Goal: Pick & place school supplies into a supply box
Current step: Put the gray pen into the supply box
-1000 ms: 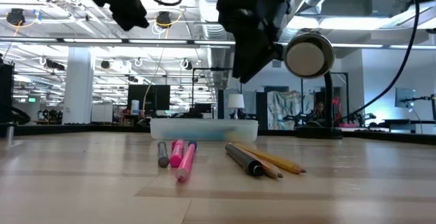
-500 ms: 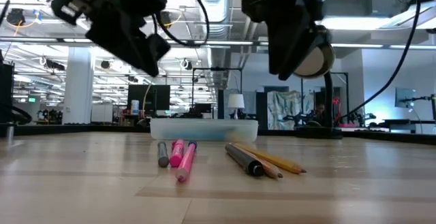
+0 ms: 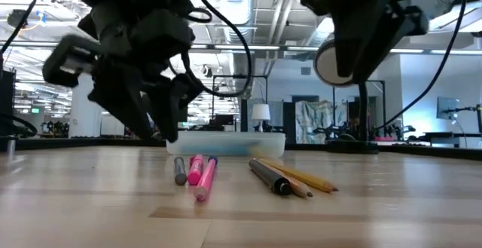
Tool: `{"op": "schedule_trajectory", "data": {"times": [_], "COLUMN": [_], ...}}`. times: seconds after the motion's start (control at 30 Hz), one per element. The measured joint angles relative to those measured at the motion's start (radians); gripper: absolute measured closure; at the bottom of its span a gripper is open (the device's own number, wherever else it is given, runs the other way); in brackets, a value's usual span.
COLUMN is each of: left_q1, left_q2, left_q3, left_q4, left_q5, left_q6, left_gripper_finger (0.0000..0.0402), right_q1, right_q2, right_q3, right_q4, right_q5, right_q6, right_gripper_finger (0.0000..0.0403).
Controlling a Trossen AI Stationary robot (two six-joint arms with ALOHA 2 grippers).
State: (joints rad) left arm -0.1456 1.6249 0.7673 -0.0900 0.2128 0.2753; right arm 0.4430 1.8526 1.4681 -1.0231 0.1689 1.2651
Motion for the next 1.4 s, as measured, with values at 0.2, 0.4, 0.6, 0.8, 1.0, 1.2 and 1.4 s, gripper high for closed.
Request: {"op": "schedule_trajectory", "data": {"times": [0.2,0.4,0.6,0.8,1.0,1.2,1.4], "left_q1": [-0.007,-0.007,-0.005,-0.005,-0.005,-0.006,-0.007], "left_q2": [0.028,0.035,0.114,0.130,0.130,0.121,0.052], "left_q3": [0.000,0.001,0.008,0.010,0.019,0.023,0.012], "left_q4": [0.053,0.079,0.094,0.093,-0.002,-0.115,-0.221], "left_q5": [-0.068,-0.070,-0.052,-0.037,-0.021,-0.004,-0.010], "left_q6": [0.001,0.053,0.088,0.050,0.049,0.046,0.035], "left_gripper_finger": [0.0237,0.0237,0.0237,0.0237,0.0237,0.0241,0.0289], "right_q1": [0.041,0.058,0.061,0.067,0.068,0.067,0.067], "right_q2": [0.000,0.000,0.000,0.000,0.000,0.000,0.000], "right_q3": [0.000,0.000,0.000,0.000,0.000,0.000,0.000], "right_q4": [-0.009,-0.010,-0.012,-0.016,-0.022,-0.047,-0.047], "right_q5": [0.022,0.024,0.024,0.021,0.021,0.021,0.021], "right_q6": [0.093,0.124,0.125,0.125,0.115,0.114,0.096], "right_gripper_finger": [0.0282,0.0282,0.0282,0.0282,0.0282,0.0282,0.0282]}}
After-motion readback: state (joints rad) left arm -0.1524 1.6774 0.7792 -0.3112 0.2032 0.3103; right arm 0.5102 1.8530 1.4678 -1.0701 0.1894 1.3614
